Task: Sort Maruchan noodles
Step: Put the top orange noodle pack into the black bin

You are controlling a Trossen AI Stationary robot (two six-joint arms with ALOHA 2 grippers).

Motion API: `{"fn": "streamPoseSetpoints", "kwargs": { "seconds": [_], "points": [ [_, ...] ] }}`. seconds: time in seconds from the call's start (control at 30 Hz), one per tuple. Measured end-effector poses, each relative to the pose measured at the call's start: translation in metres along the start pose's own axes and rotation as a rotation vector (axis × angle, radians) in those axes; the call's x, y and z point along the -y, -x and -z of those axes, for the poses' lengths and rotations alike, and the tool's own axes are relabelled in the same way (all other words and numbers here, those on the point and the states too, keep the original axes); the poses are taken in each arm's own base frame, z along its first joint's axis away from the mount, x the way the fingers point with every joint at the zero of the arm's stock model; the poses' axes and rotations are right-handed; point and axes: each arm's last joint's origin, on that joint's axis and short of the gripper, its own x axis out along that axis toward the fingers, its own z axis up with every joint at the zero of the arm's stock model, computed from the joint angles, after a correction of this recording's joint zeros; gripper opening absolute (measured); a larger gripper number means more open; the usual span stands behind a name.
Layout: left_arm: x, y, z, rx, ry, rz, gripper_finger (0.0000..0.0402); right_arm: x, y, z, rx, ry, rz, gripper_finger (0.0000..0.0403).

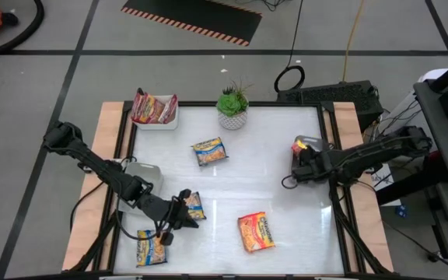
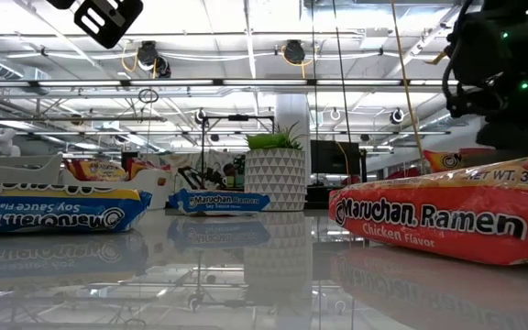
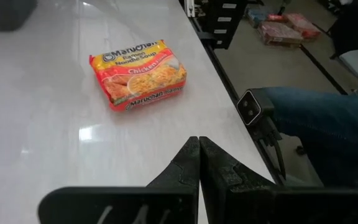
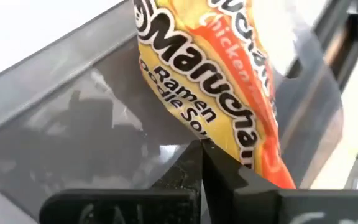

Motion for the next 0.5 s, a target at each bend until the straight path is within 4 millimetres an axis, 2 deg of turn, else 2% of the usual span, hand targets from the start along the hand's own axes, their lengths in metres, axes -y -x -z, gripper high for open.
{"fn": "streamPoseSetpoints", "kwargs": {
  "seconds": [0.2,0.37,0.5],
  "points": [
    [0.0,0.0,0.0,0.0,0.011,0.0,0.0003,0.007,0.003,-0.01,0.081,-0.114,0.077,0.0],
    [0.0,0.0,0.0,0.0,0.026,0.001,0.0003,0.018,0.012,-0.024,0.105,-0.158,0.143,0.0],
    [0.0,0.0,0.0,-0.001,0.032,0.002,0.0003,0.027,0.011,-0.03,0.094,-0.185,0.204,0.0]
  ]
}}
